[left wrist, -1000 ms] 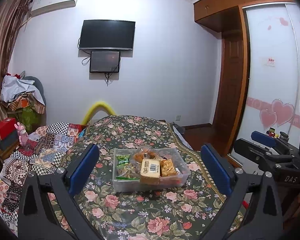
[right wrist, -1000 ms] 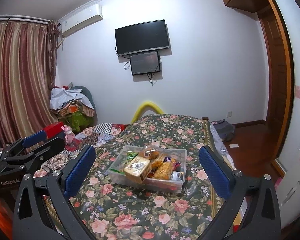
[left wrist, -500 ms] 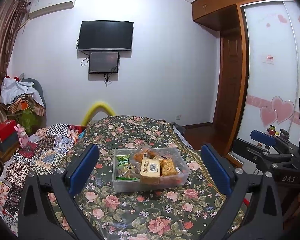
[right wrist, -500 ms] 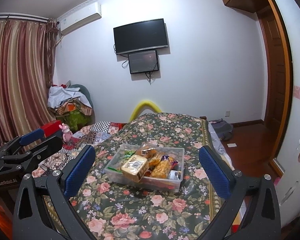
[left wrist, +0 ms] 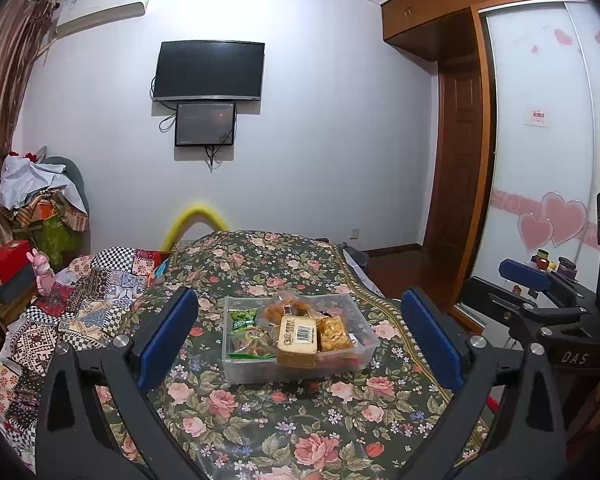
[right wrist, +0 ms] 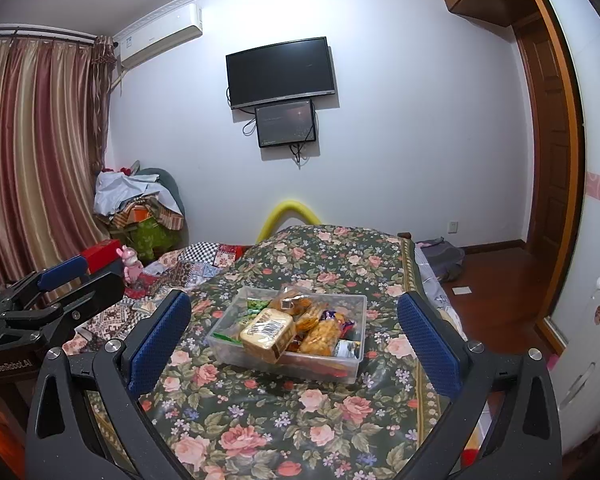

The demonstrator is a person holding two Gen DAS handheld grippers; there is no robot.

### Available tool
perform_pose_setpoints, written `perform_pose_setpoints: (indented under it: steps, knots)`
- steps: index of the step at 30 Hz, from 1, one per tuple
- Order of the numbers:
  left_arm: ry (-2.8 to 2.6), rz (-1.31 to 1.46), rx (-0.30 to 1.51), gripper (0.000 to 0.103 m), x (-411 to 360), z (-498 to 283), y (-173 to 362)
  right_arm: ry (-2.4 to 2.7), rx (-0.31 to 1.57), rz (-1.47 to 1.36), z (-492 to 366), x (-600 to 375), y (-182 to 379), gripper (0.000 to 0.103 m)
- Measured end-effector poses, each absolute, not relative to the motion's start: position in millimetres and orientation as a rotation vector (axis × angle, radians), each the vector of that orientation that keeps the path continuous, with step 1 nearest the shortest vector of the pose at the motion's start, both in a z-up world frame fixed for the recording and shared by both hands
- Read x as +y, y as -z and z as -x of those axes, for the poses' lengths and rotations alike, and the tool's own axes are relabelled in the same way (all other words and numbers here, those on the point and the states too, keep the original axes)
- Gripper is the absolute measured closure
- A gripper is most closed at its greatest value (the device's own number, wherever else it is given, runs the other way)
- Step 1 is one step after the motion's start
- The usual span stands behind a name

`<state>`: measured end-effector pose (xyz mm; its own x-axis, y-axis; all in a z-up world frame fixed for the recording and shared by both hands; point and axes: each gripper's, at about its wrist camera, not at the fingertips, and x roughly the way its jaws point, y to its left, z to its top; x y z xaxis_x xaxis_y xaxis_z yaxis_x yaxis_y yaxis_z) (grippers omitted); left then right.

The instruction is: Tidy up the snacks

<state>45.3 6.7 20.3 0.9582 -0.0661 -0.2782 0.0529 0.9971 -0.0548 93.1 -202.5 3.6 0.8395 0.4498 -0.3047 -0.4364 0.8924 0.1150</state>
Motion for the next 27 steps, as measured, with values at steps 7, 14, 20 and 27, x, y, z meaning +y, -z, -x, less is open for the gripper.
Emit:
perform_pose_setpoints:
  steps: [7,14,20,27]
  knots:
    - [0.070,0.047,0.287,0.000,4.9,-45.2,-20.3,-0.467,0.332,-0.041,-94.2,-203.6,-3.3,0.000]
    - [0.078,0.050,0.289,0.000,5.0,-45.5,-20.3,-0.464,0.334,-0.037,-96.5,-205.3,-3.2,0.000]
    - [0.078,0.049,0.292,0.000,5.3,-45.9,-19.5,-0.465,0.337,-0.032,-97.0,-205.1,-2.5,0.000]
    - [0.083,0.059,0.295,0.000,6.8,-45.5,-17.5,-0.470,0.341,-0.025,-97.7,-201.1,0.5,0.000]
